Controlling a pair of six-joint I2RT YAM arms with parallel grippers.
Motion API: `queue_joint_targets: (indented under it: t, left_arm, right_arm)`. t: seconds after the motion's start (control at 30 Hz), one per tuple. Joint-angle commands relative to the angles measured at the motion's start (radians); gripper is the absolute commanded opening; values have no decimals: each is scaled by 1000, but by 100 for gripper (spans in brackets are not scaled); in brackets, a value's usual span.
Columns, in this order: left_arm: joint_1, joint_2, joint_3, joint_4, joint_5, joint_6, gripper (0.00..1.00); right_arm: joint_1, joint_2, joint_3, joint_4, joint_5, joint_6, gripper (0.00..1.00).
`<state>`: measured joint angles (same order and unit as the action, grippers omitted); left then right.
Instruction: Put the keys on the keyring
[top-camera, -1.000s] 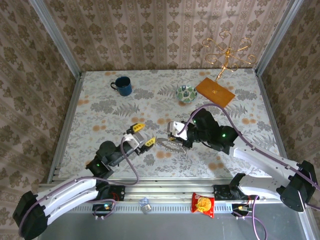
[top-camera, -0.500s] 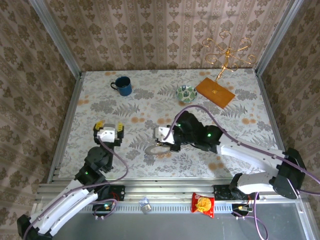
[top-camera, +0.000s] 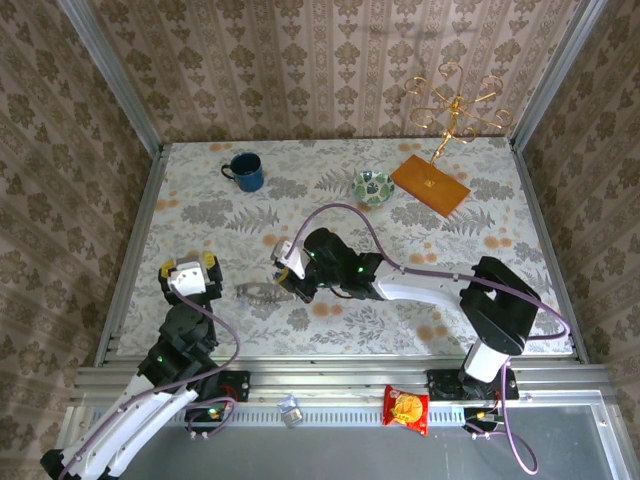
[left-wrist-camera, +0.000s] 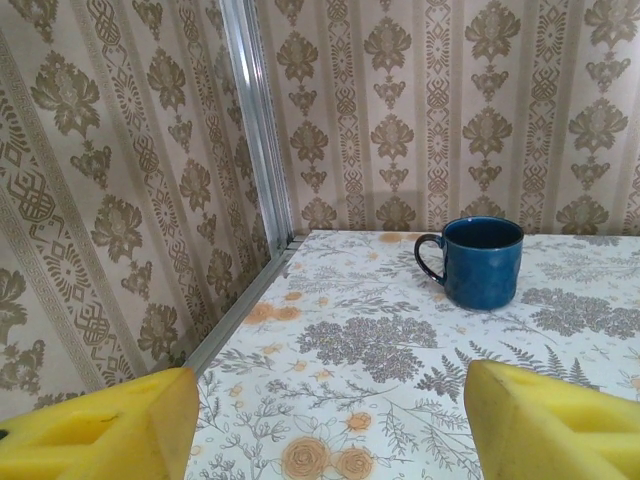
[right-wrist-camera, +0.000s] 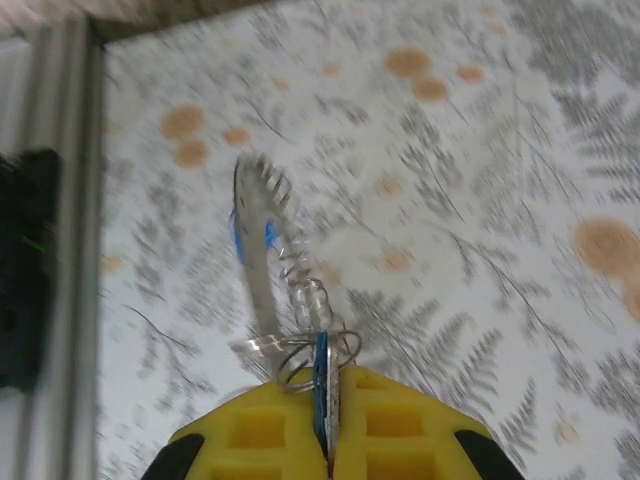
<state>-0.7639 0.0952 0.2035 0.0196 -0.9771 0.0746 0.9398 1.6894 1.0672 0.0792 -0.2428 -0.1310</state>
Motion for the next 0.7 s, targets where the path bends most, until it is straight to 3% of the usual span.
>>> queue_joint_targets:
  t: [0.0, 0.3, 0.67]
  left_arm:
    - [11, -9, 1, -20, -3, -19, 71]
    - [18, 56, -27, 0, 74, -45, 71]
    - [38, 174, -17, 62, 102, -20, 75]
  right_arm:
    - [-47, 7, 48, -217, 113, -158, 0]
    - [-125, 15, 39, -532, 392, -542, 0]
    - [-139, 16, -49, -687, 646, -659, 7]
